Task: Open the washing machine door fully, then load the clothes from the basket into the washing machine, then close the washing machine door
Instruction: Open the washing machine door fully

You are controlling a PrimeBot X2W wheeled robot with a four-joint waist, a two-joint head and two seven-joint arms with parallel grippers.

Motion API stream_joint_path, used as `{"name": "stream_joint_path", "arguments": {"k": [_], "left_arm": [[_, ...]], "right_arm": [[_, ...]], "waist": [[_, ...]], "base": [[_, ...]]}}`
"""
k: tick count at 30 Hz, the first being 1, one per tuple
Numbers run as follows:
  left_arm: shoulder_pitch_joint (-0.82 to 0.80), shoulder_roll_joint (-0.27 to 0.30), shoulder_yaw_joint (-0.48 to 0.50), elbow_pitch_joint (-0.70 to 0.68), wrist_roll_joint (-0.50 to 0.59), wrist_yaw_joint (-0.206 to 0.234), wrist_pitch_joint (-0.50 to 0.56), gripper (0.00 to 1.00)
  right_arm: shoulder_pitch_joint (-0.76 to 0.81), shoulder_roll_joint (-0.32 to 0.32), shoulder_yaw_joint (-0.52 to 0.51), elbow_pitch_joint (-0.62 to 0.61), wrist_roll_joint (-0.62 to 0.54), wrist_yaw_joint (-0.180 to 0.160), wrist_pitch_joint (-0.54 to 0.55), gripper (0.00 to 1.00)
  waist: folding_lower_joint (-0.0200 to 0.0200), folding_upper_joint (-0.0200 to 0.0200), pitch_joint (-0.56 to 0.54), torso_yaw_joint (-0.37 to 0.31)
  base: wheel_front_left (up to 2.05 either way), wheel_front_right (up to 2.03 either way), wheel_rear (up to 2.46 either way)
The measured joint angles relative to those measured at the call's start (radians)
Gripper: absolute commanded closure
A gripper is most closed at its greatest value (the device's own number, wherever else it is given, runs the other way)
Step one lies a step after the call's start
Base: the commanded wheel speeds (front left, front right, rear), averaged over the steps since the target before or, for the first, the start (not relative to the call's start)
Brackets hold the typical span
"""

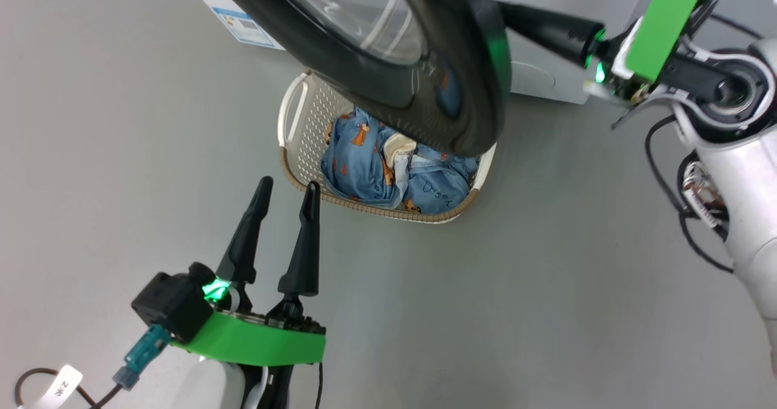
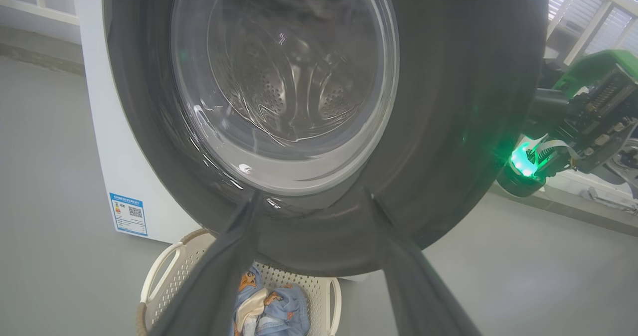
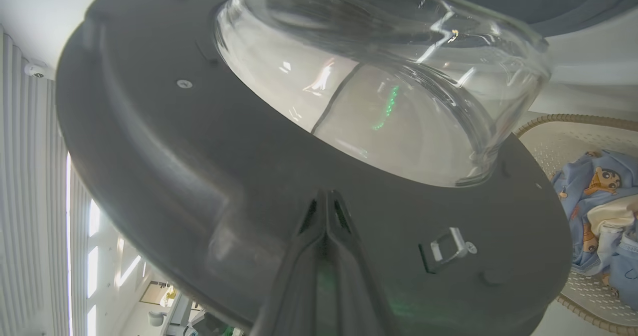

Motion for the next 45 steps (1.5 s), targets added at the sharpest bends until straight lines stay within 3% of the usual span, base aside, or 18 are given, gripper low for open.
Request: {"name": "stream_joint_path", "arguments": {"k": [27,38,42,45], "left_arm": [[0.063,0.001,0.011,0.008,0.015,0.0,0.0,0.0],[0.078,0.001,0.009,0.035,0.033,0.0,0.0,0.0],[0.079,0.003,0.008,0.053,0.045,0.0,0.0,0.0],[0.079,0.016,0.014,0.065,0.048,0.0,0.0,0.0]], "right_arm": [[0.157,0.115,0.078,-0.061,0.009,0.0,0.07,1.0],[0.196,0.131,0.063,-0.064,0.008,0.0,0.053,1.0],[0.234,0.126,0.046,-0.071,0.007,0.0,0.023,0.62],[0.266,0.119,0.031,-0.078,0.0,0.0,0.002,0.51]], "waist": [[0.0,0.0,-0.098,0.049],[0.0,0.0,-0.127,0.028],[0.0001,0.0,-0.144,0.005],[0.0001,0.0,-0.158,-0.018]], "base": [[0.0,0.0,0.0],[0.0,0.0,0.0],[0.0,0.0,0.0],[0.0,0.0,0.0]]}}
